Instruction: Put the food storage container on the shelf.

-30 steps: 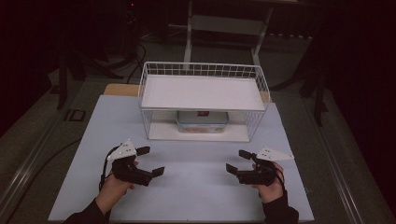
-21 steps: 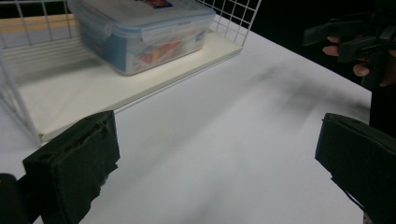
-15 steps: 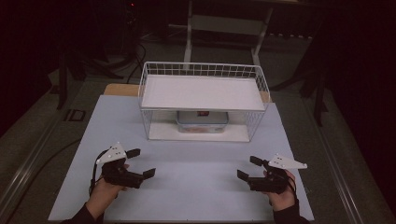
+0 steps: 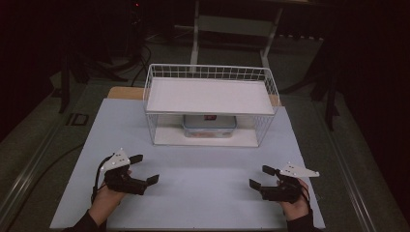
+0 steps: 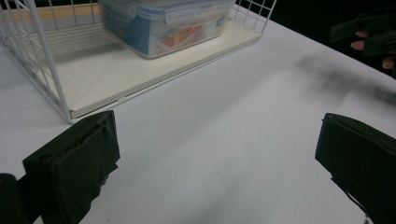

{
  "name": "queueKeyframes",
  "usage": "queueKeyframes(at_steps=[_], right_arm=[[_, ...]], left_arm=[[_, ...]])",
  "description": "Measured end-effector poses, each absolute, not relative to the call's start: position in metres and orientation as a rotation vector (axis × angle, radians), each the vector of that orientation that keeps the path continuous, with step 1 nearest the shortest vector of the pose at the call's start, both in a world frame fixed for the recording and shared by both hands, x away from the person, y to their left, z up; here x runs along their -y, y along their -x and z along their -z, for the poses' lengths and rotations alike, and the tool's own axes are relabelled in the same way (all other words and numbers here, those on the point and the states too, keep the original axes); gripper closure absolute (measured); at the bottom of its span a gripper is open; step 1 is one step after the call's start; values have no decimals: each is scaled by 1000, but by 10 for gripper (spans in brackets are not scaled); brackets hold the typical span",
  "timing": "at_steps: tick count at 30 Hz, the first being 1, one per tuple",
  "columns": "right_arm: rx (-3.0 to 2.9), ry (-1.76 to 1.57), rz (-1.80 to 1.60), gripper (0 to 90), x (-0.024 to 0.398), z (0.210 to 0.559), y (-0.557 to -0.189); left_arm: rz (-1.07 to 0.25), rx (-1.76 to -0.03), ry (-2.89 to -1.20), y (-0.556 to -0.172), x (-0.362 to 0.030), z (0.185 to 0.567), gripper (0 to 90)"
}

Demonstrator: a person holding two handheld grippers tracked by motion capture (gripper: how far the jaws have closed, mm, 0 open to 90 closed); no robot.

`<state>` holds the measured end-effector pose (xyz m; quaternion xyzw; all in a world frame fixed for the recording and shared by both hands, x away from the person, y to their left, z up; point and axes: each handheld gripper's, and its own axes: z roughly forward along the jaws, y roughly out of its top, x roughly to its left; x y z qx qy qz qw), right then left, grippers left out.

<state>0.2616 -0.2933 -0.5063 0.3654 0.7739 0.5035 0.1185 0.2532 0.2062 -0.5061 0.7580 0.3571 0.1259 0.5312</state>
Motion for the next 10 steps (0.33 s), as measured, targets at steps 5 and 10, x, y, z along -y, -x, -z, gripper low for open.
queueKeyframes(at_steps=[5,10], right_arm=[[-2263,-1093,-1474,167,296,508,-263],[-2273,-1102,-1463,166,295,509,-265]], left_arm=[[-282,-851,-1807,-254,-205,507,0],[-257,-847,-1804,-254,-203,509,0]])
